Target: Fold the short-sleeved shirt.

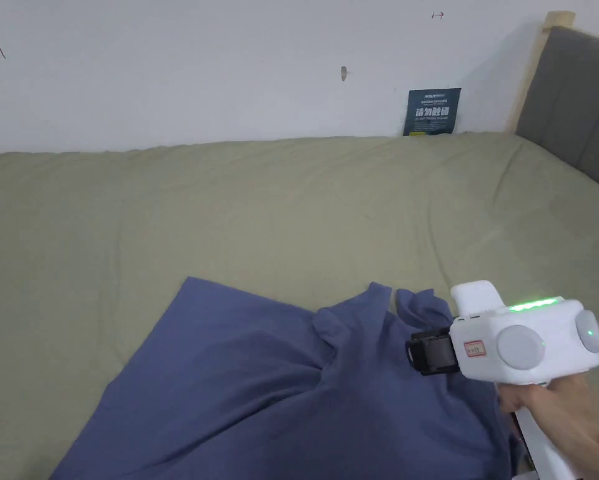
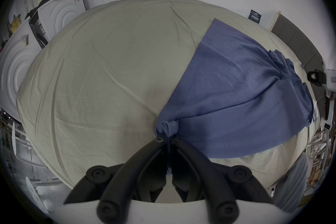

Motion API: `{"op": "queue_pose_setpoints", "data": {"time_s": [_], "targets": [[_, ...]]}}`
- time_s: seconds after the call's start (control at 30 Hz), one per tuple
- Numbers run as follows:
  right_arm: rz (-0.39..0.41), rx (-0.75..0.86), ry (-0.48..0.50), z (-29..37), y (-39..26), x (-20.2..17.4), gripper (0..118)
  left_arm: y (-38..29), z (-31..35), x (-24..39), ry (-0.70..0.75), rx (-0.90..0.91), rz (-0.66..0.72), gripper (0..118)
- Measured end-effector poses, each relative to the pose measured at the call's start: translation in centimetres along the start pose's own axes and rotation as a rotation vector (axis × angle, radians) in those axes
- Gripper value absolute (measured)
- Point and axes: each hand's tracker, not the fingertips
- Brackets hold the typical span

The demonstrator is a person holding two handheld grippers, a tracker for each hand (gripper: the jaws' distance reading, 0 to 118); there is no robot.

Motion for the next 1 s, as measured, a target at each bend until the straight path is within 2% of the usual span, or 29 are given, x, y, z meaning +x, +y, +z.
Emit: {"op": "queue_pose_setpoints", "data": {"time_s": [0.07,0.13,0.2,0.23,0.27,0.37,0.4,0.43,0.57,0.7,0.8,0.93,1.0], "targets": [[0.014,-0.012,-0.018,-1.8,0.4,-0.2,117,-0.2,0.0,0.1,-0.002,0.001,0.003,0],[0.039,-0.095,-0.016,-3.5,0.5,-0.3,108,-0.1,-0.1,0.1,-0.004,-0.002,0.005,0],[0.051,-0.085,-0.026,-3.4,-0.2,-0.7,73,-0.1,0.1,0.2,-0.007,-0.005,0.014,0],[0.065,-0.084,-0.033,-3.5,-0.4,-0.7,60,-0.1,0.1,0.2,-0.008,-0.006,0.013,0],[0.074,-0.086,-0.035,-3.6,-0.5,-0.6,50,-0.1,0.0,0.2,-0.008,-0.006,0.009,0],[0.061,-0.066,0.001,-3.1,-1.0,-0.5,38,0.2,-0.2,-0.1,-0.008,-0.005,0.013,0],[0.061,-0.038,0.019,-2.5,-1.2,-0.5,17,0.1,-0.2,0.0,-0.007,-0.003,0.012,0],[0.063,-0.004,0.025,-1.9,-1.3,-0.7,7,0.2,-0.2,0.1,-0.006,-0.002,0.012,0],[0.085,-0.002,0.031,0.5,-1.4,-0.5,6,0.2,0.0,0.7,0.009,-0.005,-0.001,0],[0.056,0.022,0.047,2.3,-1.3,0.3,6,0.7,0.9,1.3,0.022,-0.02,-0.023,0],[0.065,0.06,0.054,5.0,-1.3,0.6,6,1.4,2.1,1.4,0.013,-0.023,-0.008,0],[0.105,0.133,0.052,8.6,-1.0,1.1,6,2.4,3.9,1.2,-0.004,0.055,0.02,0],[0.114,0.173,0.042,11.0,-0.5,1.4,6,4.2,6.9,2.1,-0.019,0.115,0.042,0]]}}
